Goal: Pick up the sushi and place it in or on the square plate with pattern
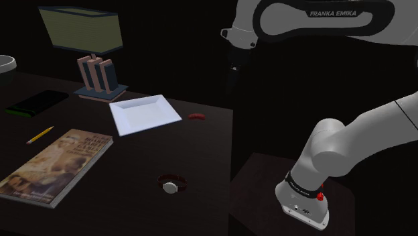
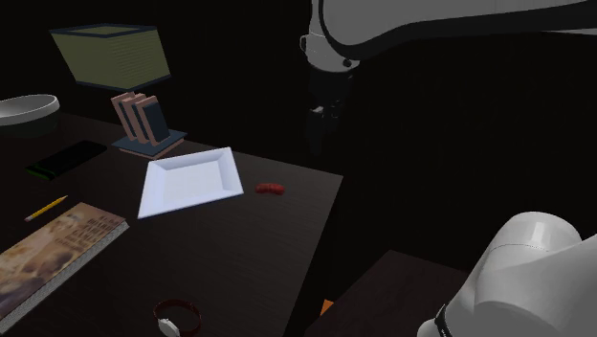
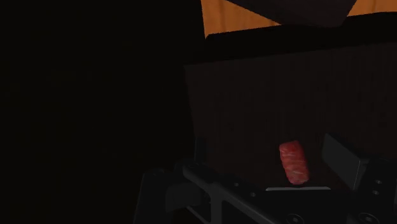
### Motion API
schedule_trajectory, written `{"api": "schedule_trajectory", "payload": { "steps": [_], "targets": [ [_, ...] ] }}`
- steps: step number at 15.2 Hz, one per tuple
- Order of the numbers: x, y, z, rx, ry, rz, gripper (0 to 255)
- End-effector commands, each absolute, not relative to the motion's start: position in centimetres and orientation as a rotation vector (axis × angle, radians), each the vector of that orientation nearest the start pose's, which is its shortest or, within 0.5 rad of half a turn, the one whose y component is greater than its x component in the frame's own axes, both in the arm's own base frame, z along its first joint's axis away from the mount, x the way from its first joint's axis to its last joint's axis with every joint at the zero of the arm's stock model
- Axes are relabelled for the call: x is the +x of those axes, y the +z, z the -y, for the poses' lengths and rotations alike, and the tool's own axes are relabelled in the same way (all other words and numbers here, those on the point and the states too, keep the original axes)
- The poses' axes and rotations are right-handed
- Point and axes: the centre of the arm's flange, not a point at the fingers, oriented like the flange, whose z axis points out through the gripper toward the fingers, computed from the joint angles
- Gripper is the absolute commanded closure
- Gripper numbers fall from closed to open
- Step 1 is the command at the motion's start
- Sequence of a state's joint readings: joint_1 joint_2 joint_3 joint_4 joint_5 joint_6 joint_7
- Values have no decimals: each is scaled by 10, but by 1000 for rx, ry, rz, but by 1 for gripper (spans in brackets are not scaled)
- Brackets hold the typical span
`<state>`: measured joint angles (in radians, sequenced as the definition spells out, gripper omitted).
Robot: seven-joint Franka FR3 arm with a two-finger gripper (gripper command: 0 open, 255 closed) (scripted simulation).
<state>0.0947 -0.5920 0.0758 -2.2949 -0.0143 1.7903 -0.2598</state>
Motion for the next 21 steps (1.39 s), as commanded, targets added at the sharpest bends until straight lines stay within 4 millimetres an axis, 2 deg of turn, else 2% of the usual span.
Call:
{"api": "schedule_trajectory", "payload": {
  "steps": [1,10,17,21],
  "targets": [
    [388,557,-88,-3102,-135,755,0],
    [438,495,-168,-2961,-131,1110,0],
    [441,459,-168,-2961,-131,1110,0],
    [441,456,-168,-2961,-131,1110,0]
  ]
}}
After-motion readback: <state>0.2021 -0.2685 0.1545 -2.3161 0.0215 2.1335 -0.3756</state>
